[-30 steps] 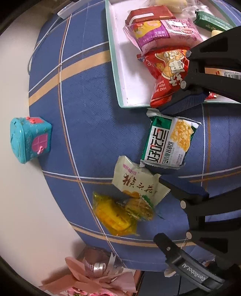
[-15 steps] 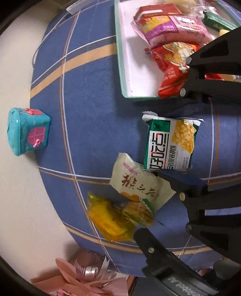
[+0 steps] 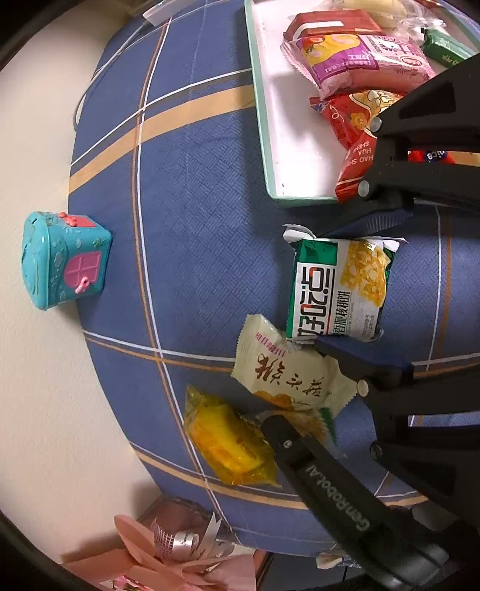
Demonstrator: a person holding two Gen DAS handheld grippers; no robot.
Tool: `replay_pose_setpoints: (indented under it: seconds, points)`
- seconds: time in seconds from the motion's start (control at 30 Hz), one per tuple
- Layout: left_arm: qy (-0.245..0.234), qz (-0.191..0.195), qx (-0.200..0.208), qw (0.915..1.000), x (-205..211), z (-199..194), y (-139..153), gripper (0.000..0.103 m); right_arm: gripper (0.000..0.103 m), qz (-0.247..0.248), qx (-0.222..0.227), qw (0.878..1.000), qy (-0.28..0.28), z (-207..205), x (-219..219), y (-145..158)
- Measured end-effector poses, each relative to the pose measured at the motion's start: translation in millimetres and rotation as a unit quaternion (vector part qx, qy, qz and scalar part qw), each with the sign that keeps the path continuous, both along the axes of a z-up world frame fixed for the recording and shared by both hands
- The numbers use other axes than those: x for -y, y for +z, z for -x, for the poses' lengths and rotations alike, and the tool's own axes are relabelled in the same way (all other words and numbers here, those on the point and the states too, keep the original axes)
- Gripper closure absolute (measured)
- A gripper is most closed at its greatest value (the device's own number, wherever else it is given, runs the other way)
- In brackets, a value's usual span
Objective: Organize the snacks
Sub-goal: 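Grasp the green biscuit pack with the left tool while the right tool grasps the green cracker pack, then carry both held packs over the white tray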
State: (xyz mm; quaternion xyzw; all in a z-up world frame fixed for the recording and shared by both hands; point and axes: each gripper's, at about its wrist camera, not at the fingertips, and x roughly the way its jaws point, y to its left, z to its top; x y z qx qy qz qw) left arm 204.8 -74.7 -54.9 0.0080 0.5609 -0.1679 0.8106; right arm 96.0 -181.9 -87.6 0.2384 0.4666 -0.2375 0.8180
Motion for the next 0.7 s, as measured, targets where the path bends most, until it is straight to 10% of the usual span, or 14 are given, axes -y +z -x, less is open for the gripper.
replay_pose_setpoints:
  seconds: [0.7]
  points:
    - [0.005,-0.002,0.006,1.0,-25.7,31.6,40.6,0.052,0.051,-0.006,0.004,1.0,-0.005,38.4,-27.8,24.0]
